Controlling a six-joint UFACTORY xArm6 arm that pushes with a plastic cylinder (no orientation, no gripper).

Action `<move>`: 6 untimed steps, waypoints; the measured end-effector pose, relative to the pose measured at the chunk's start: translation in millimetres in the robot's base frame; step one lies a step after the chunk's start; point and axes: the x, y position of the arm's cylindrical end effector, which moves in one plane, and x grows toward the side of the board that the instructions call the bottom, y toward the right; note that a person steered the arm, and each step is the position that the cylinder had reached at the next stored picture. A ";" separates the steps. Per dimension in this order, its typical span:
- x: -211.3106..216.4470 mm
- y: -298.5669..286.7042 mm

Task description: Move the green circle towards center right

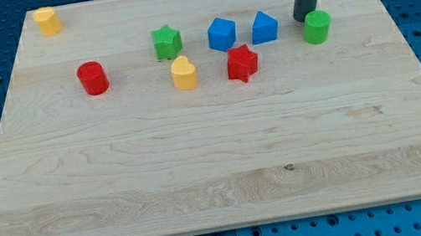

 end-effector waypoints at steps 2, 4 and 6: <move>0.5 5.5; 0.5 -4.1; 25.1 -27.2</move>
